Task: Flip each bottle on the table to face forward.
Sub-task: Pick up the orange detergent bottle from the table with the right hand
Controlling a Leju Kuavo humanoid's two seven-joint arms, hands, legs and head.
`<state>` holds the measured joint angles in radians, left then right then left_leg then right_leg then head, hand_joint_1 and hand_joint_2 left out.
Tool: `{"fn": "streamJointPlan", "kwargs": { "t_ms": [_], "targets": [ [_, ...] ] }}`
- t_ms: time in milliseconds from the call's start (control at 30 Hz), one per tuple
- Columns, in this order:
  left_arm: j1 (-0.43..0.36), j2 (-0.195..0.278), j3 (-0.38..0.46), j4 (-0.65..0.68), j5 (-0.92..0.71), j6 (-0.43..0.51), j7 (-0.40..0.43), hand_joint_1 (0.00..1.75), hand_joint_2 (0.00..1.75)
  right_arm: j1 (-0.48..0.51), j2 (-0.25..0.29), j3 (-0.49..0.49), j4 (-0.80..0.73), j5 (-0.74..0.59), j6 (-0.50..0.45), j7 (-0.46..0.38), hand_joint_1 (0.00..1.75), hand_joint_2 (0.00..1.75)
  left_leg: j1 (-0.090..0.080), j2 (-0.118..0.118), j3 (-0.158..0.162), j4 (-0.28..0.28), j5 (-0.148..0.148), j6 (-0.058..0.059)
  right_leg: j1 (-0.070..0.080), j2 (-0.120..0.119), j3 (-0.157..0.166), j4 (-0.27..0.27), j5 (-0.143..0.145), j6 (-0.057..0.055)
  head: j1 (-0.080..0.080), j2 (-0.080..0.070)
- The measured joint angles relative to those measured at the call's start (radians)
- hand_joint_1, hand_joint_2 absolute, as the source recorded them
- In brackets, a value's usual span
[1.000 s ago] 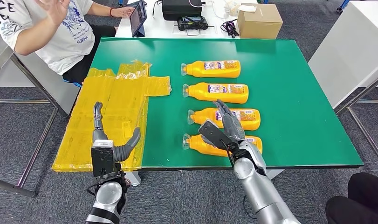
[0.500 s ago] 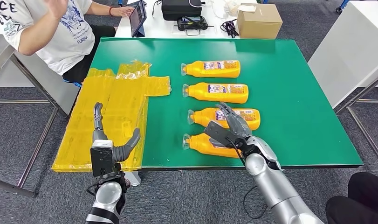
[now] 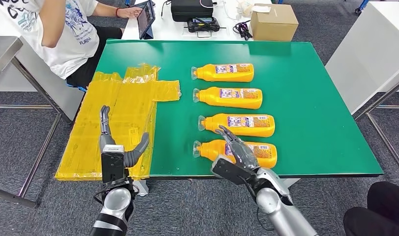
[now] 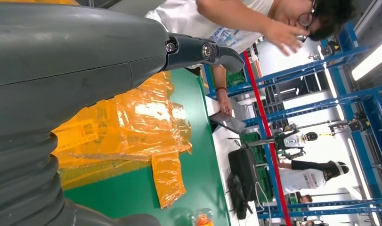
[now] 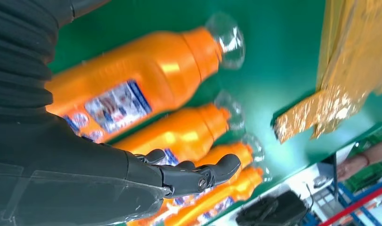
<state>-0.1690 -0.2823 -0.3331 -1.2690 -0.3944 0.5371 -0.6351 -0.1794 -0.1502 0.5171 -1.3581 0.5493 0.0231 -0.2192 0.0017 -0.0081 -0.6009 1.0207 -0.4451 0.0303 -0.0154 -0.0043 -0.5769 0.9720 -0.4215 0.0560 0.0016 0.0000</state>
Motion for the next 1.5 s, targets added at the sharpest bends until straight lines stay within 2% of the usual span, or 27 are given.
{"fn": "streamJointPlan", "kwargs": {
  "t_ms": [267,367,500,600,833,933,1033,1100,1200,1500],
  "targets": [
    [-0.011,0.0,-0.001,0.021,0.006,-0.003,0.001,0.0,1.75,0.062,-0.031,0.011,-0.023,-0.002,0.019,-0.007,0.0,1.75,0.0,0.0,0.0,0.0,0.0,0.0,0.0,0.0,0.0,0.0,0.0,0.0,0.0,0.0],
    [-0.011,0.0,0.0,0.025,0.03,-0.004,-0.013,0.0,1.75,0.082,-0.053,0.014,-0.043,0.045,0.01,0.022,0.0,1.75,0.0,0.0,0.0,0.0,0.0,0.0,0.0,0.0,0.0,0.0,0.0,0.0,0.0,0.0],
    [-0.011,0.0,0.006,0.02,0.052,-0.014,-0.021,0.0,1.75,0.117,-0.117,0.005,-0.111,0.114,0.002,0.095,0.0,1.75,0.0,0.0,-0.001,0.0,0.0,0.0,0.0,0.0,0.0,0.0,0.0,0.0,0.0,0.0],
    [-0.011,0.0,0.01,0.016,0.053,-0.023,-0.017,0.0,1.75,0.132,-0.154,-0.018,-0.159,0.173,-0.003,0.118,0.0,1.75,-0.001,0.001,-0.001,0.0,0.0,0.0,-0.001,0.0,0.0,0.0,0.0,0.0,0.0,0.0],
    [-0.011,-0.003,0.014,0.015,0.052,-0.029,-0.015,0.0,1.75,0.135,-0.173,-0.042,-0.215,0.222,-0.016,0.122,0.0,1.75,-0.001,0.0,0.0,0.0,0.0,0.0,-0.001,0.0,0.0,0.0,0.0,0.0,0.0,0.0],
    [-0.011,-0.005,0.014,0.015,0.017,0.0,-0.018,0.0,1.75,0.132,-0.169,-0.042,-0.221,0.268,-0.056,0.11,0.0,1.75,0.0,0.0,0.0,0.0,0.0,0.0,-0.001,0.0,0.0,0.0,0.0,0.0,0.0,0.0],
    [-0.011,-0.009,0.008,0.015,-0.047,0.054,-0.024,0.0,1.75,0.113,-0.136,-0.041,-0.219,0.363,-0.145,0.091,0.0,1.75,0.0,0.001,0.0,0.0,0.0,0.0,0.0,0.0,0.0,0.0,0.0,0.0,0.0,0.0],
    [-0.012,-0.011,-0.001,0.015,-0.054,0.055,-0.022,0.0,1.75,0.089,-0.107,-0.037,-0.21,0.395,-0.169,0.092,0.0,1.75,0.0,0.001,0.0,0.0,0.0,0.0,0.0,0.0,0.0,0.0,0.0,0.0,-0.001,0.0],
    [-0.013,-0.012,-0.012,0.015,-0.045,0.04,-0.009,0.0,1.75,0.038,-0.082,-0.03,-0.176,0.384,-0.139,0.11,0.0,1.75,0.0,0.001,0.0,0.0,0.0,0.0,-0.001,0.0,0.0,0.0,0.0,0.0,0.0,0.0],
    [-0.013,-0.012,-0.02,0.015,-0.033,0.018,0.003,0.0,1.75,-0.05,-0.054,-0.027,-0.024,0.36,-0.101,0.134,0.0,1.75,-0.001,0.0,0.0,0.0,0.0,0.0,-0.001,0.0,0.0,0.0,0.0,0.0,0.0,0.0]
  ]
}}
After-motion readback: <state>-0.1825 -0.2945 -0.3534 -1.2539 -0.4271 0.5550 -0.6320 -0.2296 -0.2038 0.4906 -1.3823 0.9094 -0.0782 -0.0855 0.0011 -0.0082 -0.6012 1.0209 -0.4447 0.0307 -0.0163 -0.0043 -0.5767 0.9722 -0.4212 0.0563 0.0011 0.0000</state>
